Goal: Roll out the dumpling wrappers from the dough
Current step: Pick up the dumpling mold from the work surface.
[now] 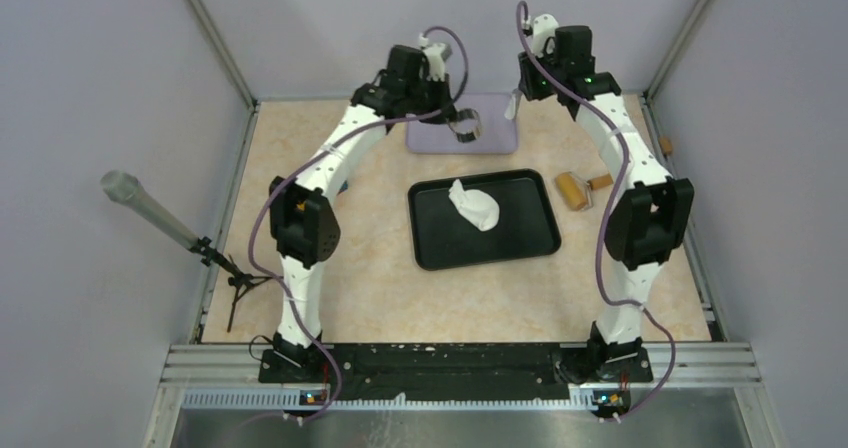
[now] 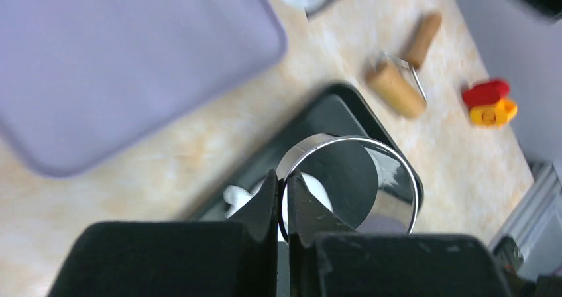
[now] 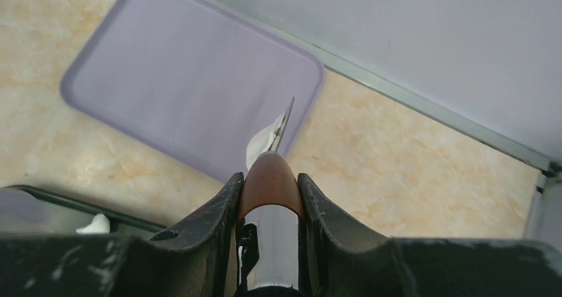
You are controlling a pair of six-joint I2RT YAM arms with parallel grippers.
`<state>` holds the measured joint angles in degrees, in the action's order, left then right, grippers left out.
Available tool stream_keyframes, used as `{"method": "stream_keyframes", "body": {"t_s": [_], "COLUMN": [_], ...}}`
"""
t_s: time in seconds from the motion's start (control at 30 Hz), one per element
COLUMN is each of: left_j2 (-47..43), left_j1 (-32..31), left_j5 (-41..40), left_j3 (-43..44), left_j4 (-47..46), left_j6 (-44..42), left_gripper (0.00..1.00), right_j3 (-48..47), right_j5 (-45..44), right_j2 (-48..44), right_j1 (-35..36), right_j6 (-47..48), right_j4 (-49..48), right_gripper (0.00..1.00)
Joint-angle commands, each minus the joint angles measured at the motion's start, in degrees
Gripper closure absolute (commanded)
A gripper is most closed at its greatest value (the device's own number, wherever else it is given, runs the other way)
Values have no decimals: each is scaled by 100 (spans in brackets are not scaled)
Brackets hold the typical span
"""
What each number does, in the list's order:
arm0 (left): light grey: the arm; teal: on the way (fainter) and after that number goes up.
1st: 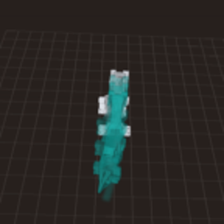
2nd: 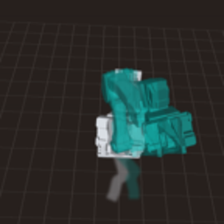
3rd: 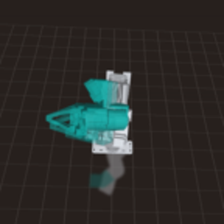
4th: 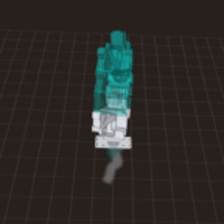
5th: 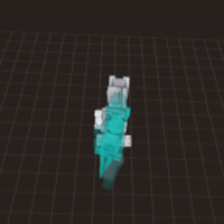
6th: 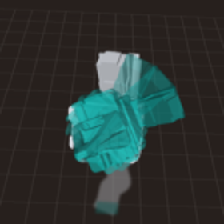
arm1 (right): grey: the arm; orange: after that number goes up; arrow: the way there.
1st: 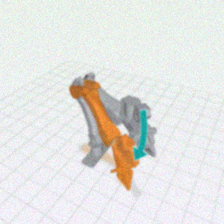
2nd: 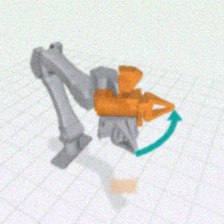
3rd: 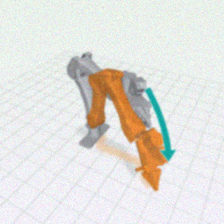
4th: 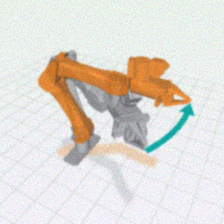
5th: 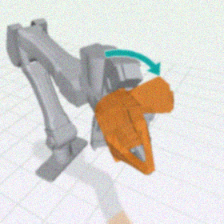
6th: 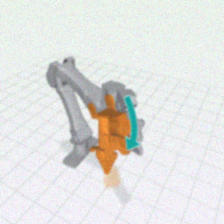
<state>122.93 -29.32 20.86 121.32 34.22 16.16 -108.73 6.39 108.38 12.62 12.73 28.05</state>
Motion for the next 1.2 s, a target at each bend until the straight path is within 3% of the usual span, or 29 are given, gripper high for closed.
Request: {"method": "stream_keyframes", "body": {"t_s": [0.0,0.3,0.57,1.17], "left_j2": [-496,217,900,1734], "left_j1": [740,1051,1087,1086], "left_j5": [-24,-336,-227,-404], "left_j3": [91,652,1538,2160], "left_j4": [-494,-889,-1040,-1026], "left_j6": [19,-335,-175,-375], "left_gripper": [100,100,100,100], "right_j3": [-1037,-2718,-2768,-3264], "right_j5": [557,185,247,544], "right_j2": [601,1737,1854,2018], "right_j1": [172,928,1243,1264], "right_j6": [-276,165,260,-22], "right_j4": [-25,355,201,225], "right_gripper": [100,100,100,100]}}
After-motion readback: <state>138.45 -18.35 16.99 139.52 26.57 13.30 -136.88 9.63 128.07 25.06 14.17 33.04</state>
